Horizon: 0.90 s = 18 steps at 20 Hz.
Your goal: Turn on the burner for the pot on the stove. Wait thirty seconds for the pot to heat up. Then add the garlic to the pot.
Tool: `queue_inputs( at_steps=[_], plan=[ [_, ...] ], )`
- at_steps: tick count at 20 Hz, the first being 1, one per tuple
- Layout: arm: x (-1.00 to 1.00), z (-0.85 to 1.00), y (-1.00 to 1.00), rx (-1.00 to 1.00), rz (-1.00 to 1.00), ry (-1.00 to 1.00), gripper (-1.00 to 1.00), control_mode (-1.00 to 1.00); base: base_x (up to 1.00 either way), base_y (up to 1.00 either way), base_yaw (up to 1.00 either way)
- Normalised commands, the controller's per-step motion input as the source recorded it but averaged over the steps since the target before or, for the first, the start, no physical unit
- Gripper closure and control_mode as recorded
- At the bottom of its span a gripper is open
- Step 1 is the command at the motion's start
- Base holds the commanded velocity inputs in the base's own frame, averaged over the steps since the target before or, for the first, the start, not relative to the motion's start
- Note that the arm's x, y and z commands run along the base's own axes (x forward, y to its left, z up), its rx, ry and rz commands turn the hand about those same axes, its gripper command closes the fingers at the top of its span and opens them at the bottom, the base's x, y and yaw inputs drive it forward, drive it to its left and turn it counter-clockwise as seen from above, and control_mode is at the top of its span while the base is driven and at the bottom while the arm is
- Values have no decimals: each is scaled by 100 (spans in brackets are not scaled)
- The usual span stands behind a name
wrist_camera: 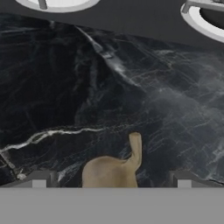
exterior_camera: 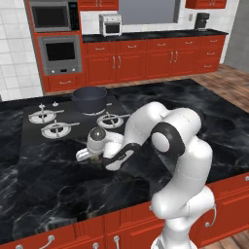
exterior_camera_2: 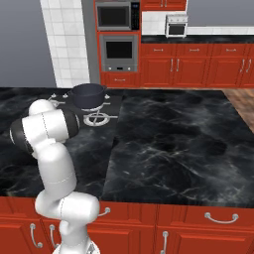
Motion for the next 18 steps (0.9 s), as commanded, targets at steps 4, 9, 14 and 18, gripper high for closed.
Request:
queue_inputs(
  at_steps=[4, 9, 14, 18],
  plan=[
    [0, -2, 0, 0, 0, 0, -100, -100, 0, 0, 0],
    [0, -3, 0, 0, 0, 0, -100, -100, 0, 0, 0],
    [5, -8, 0, 0, 0, 0, -100, -100, 0, 0, 0],
    [10, -19, 0, 0, 0, 0, -100, -100, 0, 0, 0]
  ],
)
